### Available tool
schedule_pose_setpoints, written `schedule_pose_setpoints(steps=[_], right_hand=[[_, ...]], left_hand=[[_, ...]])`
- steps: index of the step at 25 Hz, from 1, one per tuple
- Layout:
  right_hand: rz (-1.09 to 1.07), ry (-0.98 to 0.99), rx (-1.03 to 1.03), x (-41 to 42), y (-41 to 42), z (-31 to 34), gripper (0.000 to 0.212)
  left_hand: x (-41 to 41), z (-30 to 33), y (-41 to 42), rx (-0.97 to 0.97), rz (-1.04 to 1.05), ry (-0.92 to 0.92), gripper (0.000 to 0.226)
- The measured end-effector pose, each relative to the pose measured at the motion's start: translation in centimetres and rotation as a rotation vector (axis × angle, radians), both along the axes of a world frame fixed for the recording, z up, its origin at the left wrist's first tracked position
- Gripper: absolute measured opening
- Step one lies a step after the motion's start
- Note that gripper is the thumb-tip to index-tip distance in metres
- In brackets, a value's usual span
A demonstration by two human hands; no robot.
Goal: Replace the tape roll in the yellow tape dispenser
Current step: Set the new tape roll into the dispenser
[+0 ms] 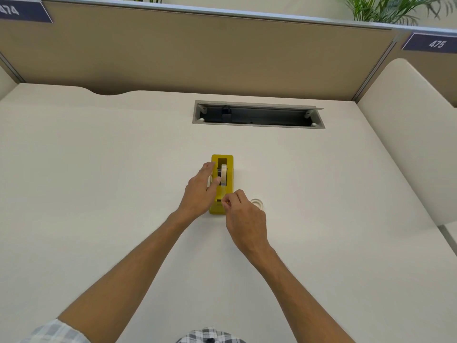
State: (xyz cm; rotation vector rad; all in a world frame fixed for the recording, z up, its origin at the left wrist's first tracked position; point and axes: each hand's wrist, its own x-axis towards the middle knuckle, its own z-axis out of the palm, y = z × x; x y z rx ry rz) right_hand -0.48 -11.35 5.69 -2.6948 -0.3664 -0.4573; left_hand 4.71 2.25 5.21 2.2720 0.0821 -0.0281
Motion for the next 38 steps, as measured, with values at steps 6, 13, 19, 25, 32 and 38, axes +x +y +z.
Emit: schedule_pose_setpoints(steps=[6,13,19,25,32,38], right_hand=[[0.000,-0.008,0.008,0.0,0.0,-0.1,0.006],[0.002,-0.006,0.013,0.1,0.0,0.1,0.005],[0.015,-0.012,0.031,0.0,-0.1,0.3,0.004],[0.020,-0.047,0.024,0.3,-0.3,0.7,0.005],[0.049,-0.037,0.044,1.2,-0.3,1.7,0.006],[0.039,-0.069,-0.005,3.3,-0.4,3.1,0.006]], left_hand=[[-1.2,0.2,0.1,-0.111,-0.020,0.031,0.066],[-1.2,0.5,0.1,-0.144,-0.008,0.034,0.063],[-0.8,0.3,0.1,-0.135,0.013,0.043,0.052],[0.2,0.7,0.7,-0.040,-0.056,0.007,0.064],[0.7,1.4,0.3,0.039,-0.116,-0.047,0.051],[0.8,1.1,0.4,-0.016,-0.057,-0.040,0.045]])
